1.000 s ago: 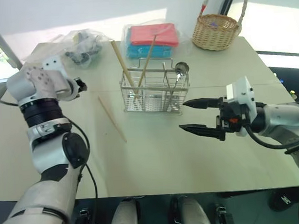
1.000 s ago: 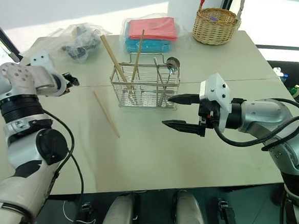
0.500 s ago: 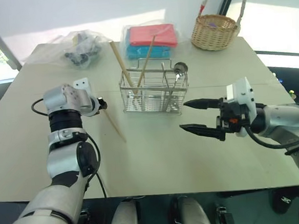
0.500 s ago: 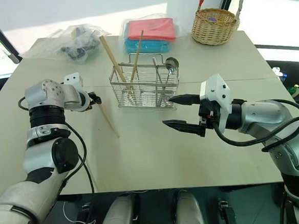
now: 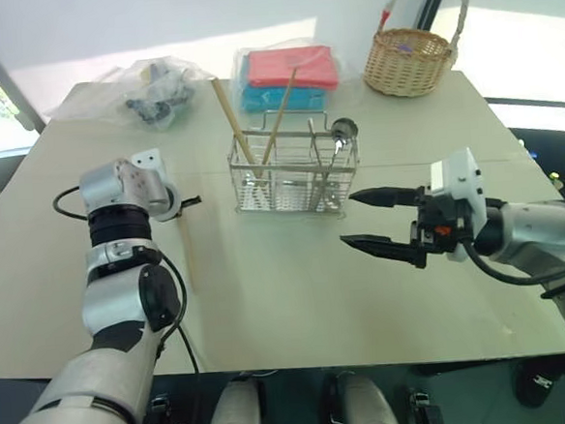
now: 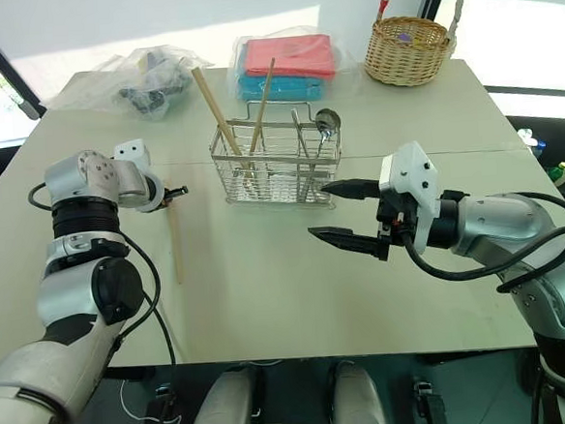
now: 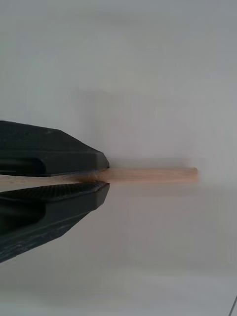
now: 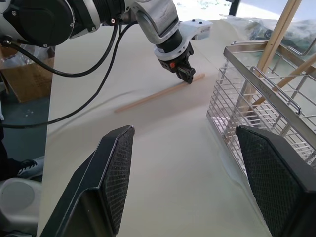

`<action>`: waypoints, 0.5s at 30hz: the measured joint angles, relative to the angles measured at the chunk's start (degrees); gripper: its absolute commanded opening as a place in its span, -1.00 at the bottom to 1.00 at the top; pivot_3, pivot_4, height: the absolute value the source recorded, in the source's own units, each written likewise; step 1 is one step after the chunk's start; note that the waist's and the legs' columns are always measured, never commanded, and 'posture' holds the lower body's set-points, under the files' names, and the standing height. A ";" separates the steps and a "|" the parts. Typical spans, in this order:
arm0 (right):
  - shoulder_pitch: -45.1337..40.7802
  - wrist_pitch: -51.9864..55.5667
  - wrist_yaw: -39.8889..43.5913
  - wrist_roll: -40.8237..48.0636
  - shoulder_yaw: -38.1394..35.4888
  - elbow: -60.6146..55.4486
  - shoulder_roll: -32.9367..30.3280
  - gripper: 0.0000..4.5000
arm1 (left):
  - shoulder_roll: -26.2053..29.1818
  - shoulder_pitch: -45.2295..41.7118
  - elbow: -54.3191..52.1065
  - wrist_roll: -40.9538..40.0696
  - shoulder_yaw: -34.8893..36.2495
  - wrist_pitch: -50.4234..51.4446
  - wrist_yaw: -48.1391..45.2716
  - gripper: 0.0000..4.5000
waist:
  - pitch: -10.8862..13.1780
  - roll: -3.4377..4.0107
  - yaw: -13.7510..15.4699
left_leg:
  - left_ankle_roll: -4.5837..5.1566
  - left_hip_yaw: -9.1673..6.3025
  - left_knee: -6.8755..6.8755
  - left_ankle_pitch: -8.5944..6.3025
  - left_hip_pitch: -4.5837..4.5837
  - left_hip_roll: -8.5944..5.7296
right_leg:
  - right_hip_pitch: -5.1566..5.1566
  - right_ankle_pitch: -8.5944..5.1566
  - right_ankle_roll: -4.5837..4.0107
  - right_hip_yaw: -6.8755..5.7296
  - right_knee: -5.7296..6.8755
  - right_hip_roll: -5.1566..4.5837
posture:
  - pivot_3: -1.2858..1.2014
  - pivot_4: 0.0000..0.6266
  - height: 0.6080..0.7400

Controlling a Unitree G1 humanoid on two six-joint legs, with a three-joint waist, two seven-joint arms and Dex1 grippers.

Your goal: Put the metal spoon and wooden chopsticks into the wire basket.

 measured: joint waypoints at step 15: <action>-1.30 0.02 0.33 0.01 -0.02 0.12 -0.01 0.51 | 0.83 1.18 -5.07 -0.19 5.29 4.20 1.13 -0.98 | 0.06 -0.06 -0.42 | -0.01 0.02 -0.02 0.00 -0.11 0.04 | -0.18 0.00 0.00 0.00 0.01 0.03 | 0.03 -0.52 0.49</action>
